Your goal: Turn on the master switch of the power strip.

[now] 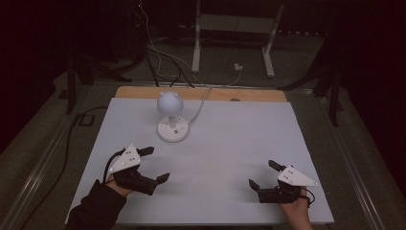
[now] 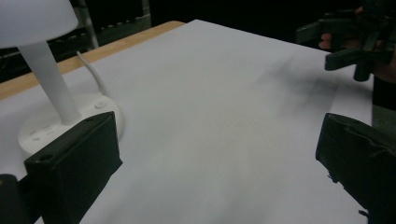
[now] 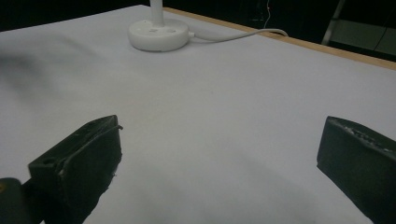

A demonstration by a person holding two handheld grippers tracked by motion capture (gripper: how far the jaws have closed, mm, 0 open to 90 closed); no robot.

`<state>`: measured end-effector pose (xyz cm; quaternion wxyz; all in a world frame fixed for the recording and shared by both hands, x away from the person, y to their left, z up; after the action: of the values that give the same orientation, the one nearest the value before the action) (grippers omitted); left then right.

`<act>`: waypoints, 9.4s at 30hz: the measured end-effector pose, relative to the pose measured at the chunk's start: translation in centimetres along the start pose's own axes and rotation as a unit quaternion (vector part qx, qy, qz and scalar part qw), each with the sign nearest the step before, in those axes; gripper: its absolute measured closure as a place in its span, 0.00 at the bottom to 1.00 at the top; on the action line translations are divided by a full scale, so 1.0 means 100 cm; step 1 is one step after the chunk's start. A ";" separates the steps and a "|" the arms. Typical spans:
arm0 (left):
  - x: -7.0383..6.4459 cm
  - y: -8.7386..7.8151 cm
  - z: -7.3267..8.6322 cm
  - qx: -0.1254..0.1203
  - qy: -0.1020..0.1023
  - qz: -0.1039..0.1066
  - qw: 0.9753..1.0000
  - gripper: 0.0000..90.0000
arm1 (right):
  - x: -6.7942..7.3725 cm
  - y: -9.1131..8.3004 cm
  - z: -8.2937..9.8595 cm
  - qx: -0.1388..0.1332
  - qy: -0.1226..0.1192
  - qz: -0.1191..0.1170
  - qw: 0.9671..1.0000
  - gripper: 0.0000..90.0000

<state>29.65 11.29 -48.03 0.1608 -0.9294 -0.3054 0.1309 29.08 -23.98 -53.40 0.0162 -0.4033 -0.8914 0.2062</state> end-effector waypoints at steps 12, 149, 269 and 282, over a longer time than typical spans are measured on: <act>0.008 0.018 -0.020 -0.006 -0.006 -0.026 1.000 0.00 | -0.001 -0.001 -0.001 -0.004 0.002 -0.002 1.000 0.00; 0.102 0.181 0.001 0.137 0.035 -0.336 0.931 1.00 | 0.002 -0.005 -0.005 -0.022 0.016 -0.031 0.999 0.00; 0.001 0.057 0.013 0.159 -0.013 0.006 0.987 0.00 | 0.002 -0.005 -0.006 -0.022 0.012 -0.025 0.999 0.00; 0.012 0.031 0.044 0.156 -0.028 -0.007 0.987 0.00 | 0.002 -0.004 -0.005 -0.019 0.012 -0.025 0.999 0.00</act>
<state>30.68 10.67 -53.42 0.2963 -0.8865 -0.2922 0.2022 28.74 -23.89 -52.84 0.0249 -0.3836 -0.9046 0.1840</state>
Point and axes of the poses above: each handheld gripper's, and its own axes: y roughly forward along the jaws, z roughly out of its underside, x roughly to its left, the point moved 8 cm from there along y, roughly forward along the jaws, and after that the axes turned 7 degrees about -y, right-handed, at the moved point
